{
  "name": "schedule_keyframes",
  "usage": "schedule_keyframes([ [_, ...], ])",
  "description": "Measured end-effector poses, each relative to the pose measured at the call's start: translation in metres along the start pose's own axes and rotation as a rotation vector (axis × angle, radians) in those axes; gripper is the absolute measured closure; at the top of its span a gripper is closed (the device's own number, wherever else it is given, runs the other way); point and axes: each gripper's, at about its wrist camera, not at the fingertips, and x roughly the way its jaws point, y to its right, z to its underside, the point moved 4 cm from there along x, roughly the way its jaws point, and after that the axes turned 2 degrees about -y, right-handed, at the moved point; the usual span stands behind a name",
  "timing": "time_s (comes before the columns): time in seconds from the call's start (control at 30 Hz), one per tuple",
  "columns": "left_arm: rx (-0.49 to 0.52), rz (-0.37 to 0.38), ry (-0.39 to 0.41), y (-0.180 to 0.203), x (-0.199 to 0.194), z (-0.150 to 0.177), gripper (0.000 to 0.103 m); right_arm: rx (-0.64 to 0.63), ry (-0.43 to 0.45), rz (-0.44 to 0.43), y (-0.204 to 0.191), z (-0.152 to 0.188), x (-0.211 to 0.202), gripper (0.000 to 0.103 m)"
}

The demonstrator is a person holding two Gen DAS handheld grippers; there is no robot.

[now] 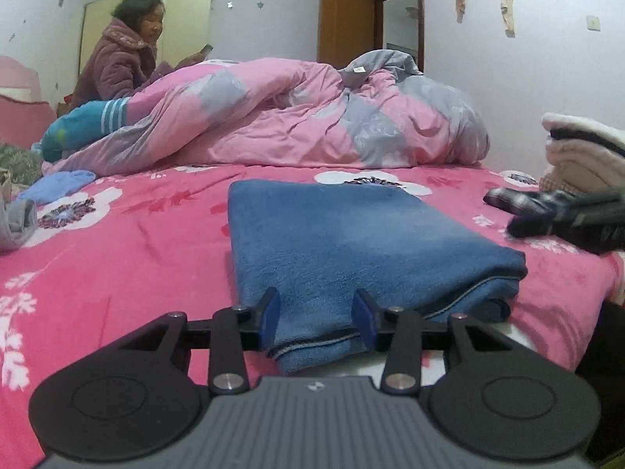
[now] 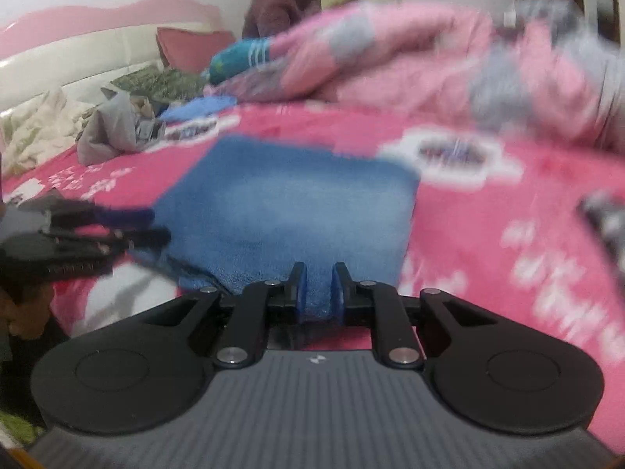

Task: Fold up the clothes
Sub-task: 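Pull both open tools back from the folded jeans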

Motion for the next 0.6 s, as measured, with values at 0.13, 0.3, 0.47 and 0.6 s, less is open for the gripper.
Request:
schedule_keyframes([
  [0.13, -0.021, -0.014, -0.019, -0.007, 0.005, 0.007, 0.059, -0.047, 0.052, -0.005, -0.01, -0.014, -0.015, 0.088],
  [0.3, -0.029, -0.026, -0.03, -0.008, 0.01, 0.008, 0.059, -0.071, -0.071, -0.025, -0.008, 0.031, 0.027, 0.087],
  [0.47, -0.063, -0.025, -0.034, -0.008, 0.01, 0.006, 0.052, -0.09, -0.04, -0.006, -0.011, 0.037, 0.024, 0.086],
  [0.6, -0.049, -0.047, -0.029, 0.0, 0.006, -0.001, 0.04, -0.133, 0.049, 0.026, -0.018, 0.049, 0.014, 0.085],
])
